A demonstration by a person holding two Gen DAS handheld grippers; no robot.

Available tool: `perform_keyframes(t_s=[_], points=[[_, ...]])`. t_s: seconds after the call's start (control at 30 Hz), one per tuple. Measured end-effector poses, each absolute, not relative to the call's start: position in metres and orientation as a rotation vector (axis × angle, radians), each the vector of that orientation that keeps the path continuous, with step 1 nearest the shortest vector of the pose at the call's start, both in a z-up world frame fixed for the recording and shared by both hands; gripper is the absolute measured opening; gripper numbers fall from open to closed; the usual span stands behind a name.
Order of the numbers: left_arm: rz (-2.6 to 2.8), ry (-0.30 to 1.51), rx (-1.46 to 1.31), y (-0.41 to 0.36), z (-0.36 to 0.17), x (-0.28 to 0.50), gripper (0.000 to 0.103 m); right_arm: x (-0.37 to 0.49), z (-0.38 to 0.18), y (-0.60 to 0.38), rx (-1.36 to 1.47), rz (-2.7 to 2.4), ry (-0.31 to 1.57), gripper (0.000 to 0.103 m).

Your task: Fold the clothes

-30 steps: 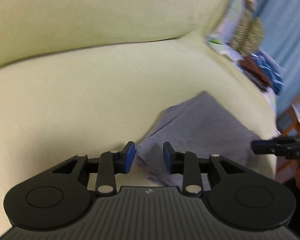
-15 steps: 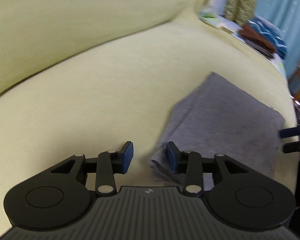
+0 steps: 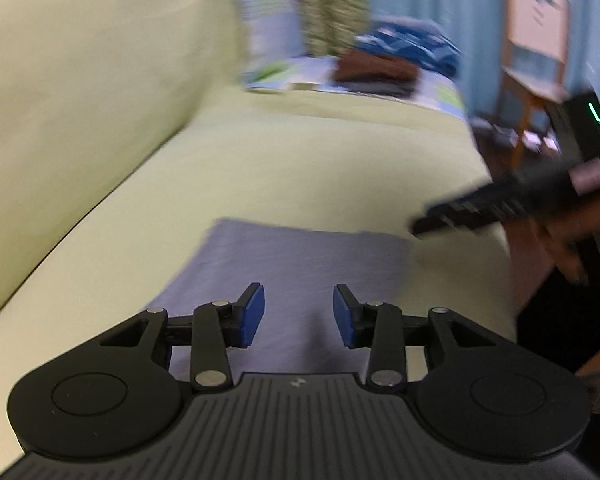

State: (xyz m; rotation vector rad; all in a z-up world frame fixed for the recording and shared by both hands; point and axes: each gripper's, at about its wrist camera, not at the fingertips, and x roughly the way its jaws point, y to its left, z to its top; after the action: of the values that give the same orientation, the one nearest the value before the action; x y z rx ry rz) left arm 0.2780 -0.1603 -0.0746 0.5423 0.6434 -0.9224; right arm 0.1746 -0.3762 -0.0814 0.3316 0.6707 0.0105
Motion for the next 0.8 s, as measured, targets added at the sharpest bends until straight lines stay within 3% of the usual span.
perform_keyframes(t_s=[0.33,0.47,0.5,0.8], points=[[-1.003,0.542,0.940,-0.239,-0.117,0.246,0.044,0.168,-0.086,-0.377,0.286,0.105,0.709,0.039],[-0.966,0.581,0.829,-0.235,-0.105,0.262,0.039,0.168,-0.085,-0.370,0.261,0.130,0.710,0.039],[-0.956,0.593,0.799,-0.232,-0.101,0.267,0.033,0.168,-0.085,-0.368,0.252,0.133,0.710,0.039],[-0.956,0.625,0.711,-0.213,-0.090,0.284,0.032,0.173,-0.084,-0.340,0.159,0.193,0.693,0.039]])
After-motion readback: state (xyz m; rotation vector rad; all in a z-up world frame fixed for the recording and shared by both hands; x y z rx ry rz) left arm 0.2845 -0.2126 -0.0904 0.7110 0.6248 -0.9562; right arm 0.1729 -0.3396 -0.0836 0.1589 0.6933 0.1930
